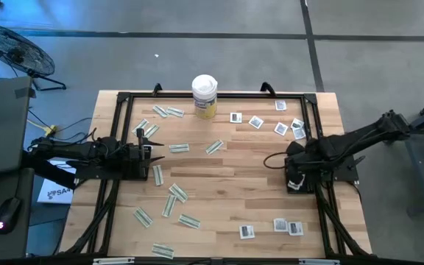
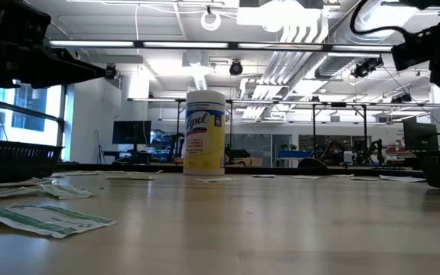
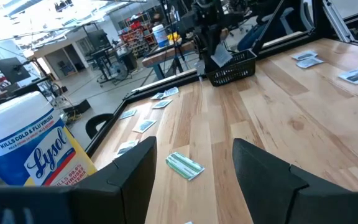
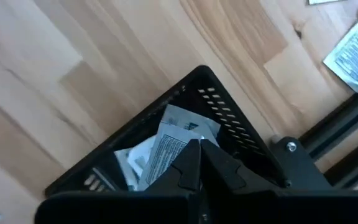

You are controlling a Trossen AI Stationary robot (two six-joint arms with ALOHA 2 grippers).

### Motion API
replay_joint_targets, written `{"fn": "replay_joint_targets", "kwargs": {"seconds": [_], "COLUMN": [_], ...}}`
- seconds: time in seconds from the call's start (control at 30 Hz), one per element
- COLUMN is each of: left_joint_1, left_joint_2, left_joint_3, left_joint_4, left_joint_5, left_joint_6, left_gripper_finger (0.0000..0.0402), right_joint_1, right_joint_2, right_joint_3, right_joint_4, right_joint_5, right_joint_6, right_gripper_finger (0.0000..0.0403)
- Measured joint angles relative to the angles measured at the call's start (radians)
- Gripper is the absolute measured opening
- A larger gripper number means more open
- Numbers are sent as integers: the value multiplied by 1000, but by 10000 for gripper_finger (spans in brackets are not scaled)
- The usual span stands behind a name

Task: Pick & Place First Aid Supplies
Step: Put the towelette pack into the right black basket

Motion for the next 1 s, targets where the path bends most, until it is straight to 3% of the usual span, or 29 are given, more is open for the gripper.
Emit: {"fn": "replay_joint_targets", "kwargs": {"seconds": [0.37,0.63,0.8,0.9,1.0], "left_joint_1": [0,0,0,0,0], "left_joint_2": [0,0,0,0,0], "left_joint_3": [0,0,0,0,0], "left_joint_4": [0,0,0,0,0], "left_joint_5": [0,0,0,0,0], "left_joint_6": [0,0,0,0,0], "left_gripper_finger": [206,206,206,206,206], "right_joint_1": [-7,-77,-124,-112,-63], "right_joint_2": [252,284,284,284,284], "right_joint_3": [0,21,118,173,179], "right_joint_4": [6,-10,-21,94,385], "right_joint_5": [-22,-104,-92,-34,8], "right_joint_6": [-67,-101,-114,-127,-159], "right_gripper_finger": [19,76,84,82,78]}}
